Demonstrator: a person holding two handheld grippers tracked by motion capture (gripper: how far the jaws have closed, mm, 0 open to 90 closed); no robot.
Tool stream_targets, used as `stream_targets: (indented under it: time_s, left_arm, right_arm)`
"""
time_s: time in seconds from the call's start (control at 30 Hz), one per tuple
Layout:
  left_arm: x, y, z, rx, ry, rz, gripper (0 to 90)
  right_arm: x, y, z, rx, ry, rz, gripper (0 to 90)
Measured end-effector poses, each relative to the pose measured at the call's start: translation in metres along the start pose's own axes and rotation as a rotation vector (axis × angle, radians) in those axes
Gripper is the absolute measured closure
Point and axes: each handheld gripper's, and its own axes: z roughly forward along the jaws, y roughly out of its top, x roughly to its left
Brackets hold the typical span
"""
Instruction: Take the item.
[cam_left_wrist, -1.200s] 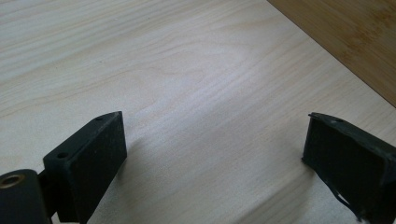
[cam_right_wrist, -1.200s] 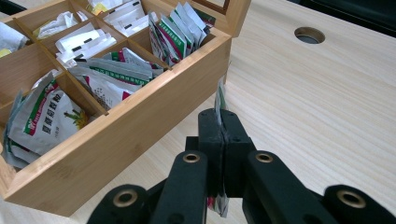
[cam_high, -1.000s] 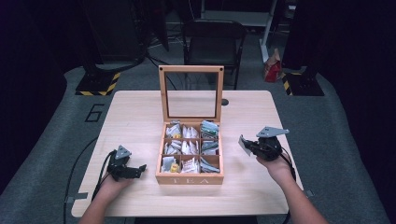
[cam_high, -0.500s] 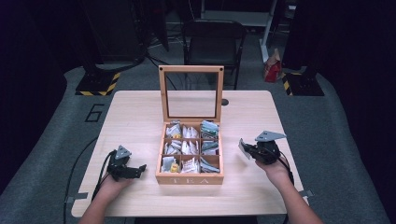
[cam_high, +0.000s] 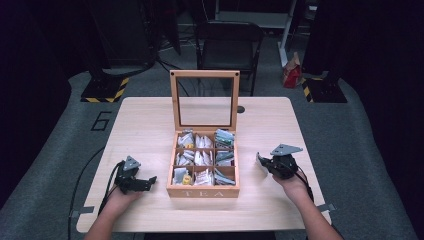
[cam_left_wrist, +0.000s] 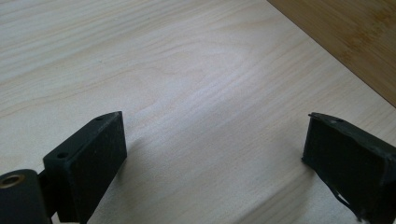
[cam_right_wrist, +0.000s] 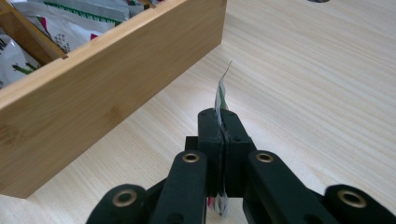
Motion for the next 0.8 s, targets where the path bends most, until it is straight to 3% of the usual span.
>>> stream_targets:
  time_s: [0.33, 0.5, 0.8]
  left_arm:
    - [0.0, 0.0, 0.0, 0.0, 0.0, 0.0, 5.7]
    - [0.0, 0.0, 0.0, 0.0, 0.0, 0.0, 5.7]
    - [0.0, 0.0, 0.0, 0.0, 0.0, 0.0, 5.7]
  right_arm:
    - [0.002, -0.004, 0.004, 0.014, -0.02, -0.018, 88.5]
    - [0.004, -0.007, 0.006, 0.029, -0.006, -0.029, 87.1]
    - [0.017, -0.011, 0.017, 0.074, 0.007, -0.06, 86.5]
